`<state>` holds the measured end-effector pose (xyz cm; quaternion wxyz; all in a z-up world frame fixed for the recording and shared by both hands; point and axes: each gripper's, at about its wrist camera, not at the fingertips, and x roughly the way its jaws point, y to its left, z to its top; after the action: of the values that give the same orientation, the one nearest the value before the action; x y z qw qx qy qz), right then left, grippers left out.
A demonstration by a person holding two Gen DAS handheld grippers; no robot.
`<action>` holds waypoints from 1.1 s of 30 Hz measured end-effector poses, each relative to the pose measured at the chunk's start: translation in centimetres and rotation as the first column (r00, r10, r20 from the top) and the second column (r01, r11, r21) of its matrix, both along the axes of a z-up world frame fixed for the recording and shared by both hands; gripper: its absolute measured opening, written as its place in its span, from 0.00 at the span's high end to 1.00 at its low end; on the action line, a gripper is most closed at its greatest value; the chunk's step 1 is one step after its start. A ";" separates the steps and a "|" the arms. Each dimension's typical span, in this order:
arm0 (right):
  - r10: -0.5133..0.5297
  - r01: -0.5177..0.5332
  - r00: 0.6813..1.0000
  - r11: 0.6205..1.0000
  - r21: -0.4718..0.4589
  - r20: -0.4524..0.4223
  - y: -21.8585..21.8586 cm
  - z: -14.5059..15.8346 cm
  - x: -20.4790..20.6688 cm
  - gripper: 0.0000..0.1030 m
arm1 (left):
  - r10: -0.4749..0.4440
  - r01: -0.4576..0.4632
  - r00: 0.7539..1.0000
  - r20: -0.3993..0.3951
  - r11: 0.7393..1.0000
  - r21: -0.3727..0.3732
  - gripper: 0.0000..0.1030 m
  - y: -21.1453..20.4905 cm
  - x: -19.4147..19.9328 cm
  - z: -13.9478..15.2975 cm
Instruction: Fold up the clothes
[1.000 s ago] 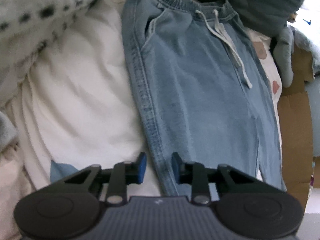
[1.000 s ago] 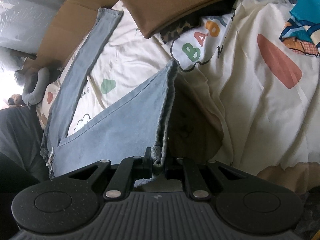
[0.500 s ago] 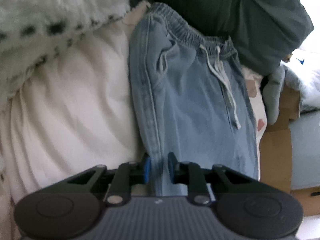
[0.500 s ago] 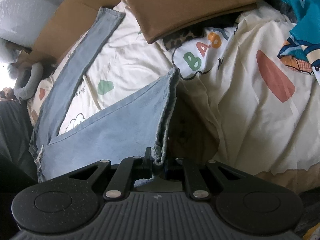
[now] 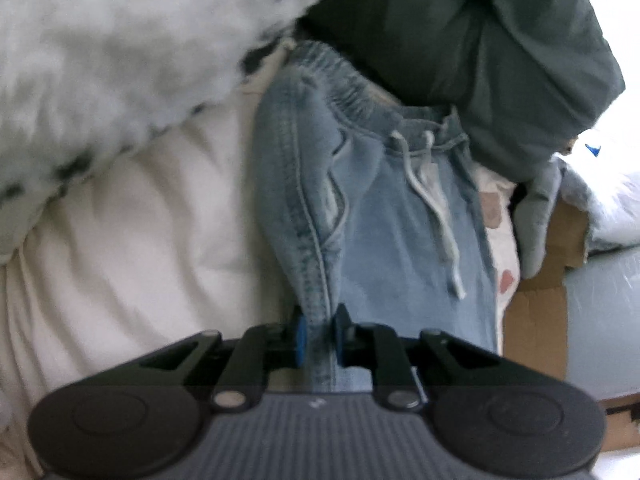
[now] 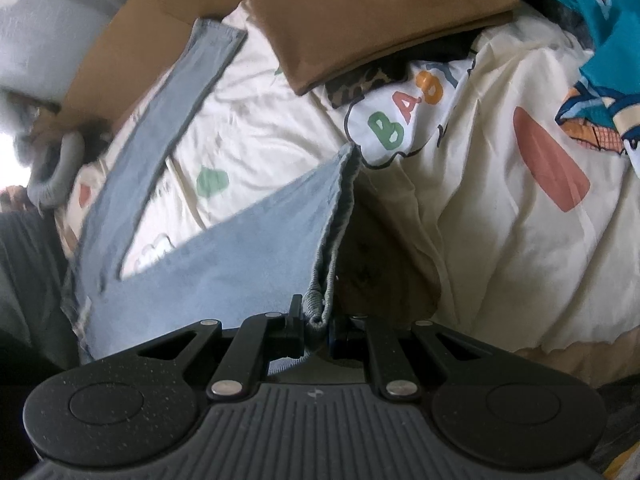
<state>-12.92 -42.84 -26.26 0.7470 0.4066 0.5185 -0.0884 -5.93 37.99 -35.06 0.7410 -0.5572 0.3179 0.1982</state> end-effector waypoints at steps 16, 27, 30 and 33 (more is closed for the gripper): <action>-0.051 0.052 0.995 0.999 -0.007 0.086 -1.8 4.8 5.0 0.92 | -0.122 0.117 0.991 0.045 0.987 0.113 0.87 -2.0 7.0 10.2; -0.085 0.083 0.990 0.996 0.020 0.111 -3.4 6.8 9.1 0.91 | -0.184 0.177 0.983 0.029 0.972 0.153 0.87 -3.2 11.9 14.5; -0.077 0.075 0.991 0.997 0.024 0.113 -4.0 6.9 10.6 0.91 | -0.189 0.185 0.982 0.010 0.969 0.166 0.87 -3.9 13.2 15.1; -0.055 0.053 0.993 0.998 0.023 0.101 -4.6 6.9 12.2 0.91 | -0.178 0.176 0.984 -0.006 0.969 0.175 0.87 -4.5 14.3 15.5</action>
<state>-0.77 -47.45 -19.37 0.7657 0.4318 0.4695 -0.0826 8.38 33.48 -19.58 0.8033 -0.4605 0.3441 0.1557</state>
